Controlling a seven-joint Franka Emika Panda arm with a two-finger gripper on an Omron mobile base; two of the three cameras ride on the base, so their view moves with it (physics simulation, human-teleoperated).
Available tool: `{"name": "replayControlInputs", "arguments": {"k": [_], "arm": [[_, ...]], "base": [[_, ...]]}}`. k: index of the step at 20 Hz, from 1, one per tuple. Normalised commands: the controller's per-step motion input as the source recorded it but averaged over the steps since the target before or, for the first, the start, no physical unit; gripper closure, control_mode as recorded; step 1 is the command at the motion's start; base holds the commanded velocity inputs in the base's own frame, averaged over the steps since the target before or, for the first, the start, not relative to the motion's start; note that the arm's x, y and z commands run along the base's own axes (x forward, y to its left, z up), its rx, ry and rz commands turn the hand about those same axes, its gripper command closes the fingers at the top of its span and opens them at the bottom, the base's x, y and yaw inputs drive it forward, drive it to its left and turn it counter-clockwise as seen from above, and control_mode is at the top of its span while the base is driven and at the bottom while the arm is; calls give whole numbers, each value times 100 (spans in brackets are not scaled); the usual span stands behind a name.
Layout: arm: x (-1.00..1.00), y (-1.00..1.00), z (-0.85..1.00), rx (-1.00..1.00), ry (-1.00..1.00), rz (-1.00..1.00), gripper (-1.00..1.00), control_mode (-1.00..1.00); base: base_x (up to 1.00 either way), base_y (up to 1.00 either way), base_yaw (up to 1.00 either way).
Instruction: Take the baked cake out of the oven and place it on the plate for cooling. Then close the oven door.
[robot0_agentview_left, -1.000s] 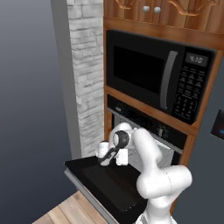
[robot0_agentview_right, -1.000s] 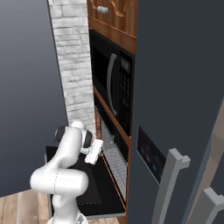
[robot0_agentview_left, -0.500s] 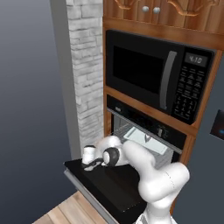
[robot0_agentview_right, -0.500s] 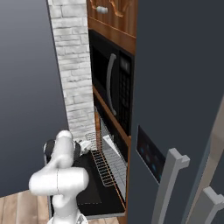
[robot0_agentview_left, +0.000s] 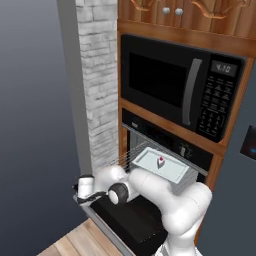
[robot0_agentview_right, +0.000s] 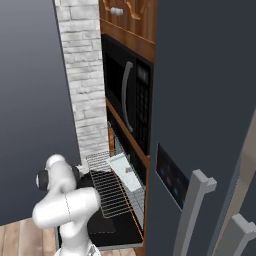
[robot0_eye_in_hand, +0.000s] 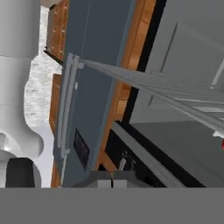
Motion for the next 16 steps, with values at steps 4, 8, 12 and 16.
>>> {"name": "replayControlInputs", "arguments": {"k": [4,8,12,16], "arm": [[-57,44,-62,41,51,0,100,-100],[-59,25,-10,45,30,1,100,-100],[-86,1,98,49,-26,0,100,-100],[-63,0,100,42,-53,0,100,-100]], "base": [[0,0,0],[0,0,0],[0,0,0],[0,0,0]]}}
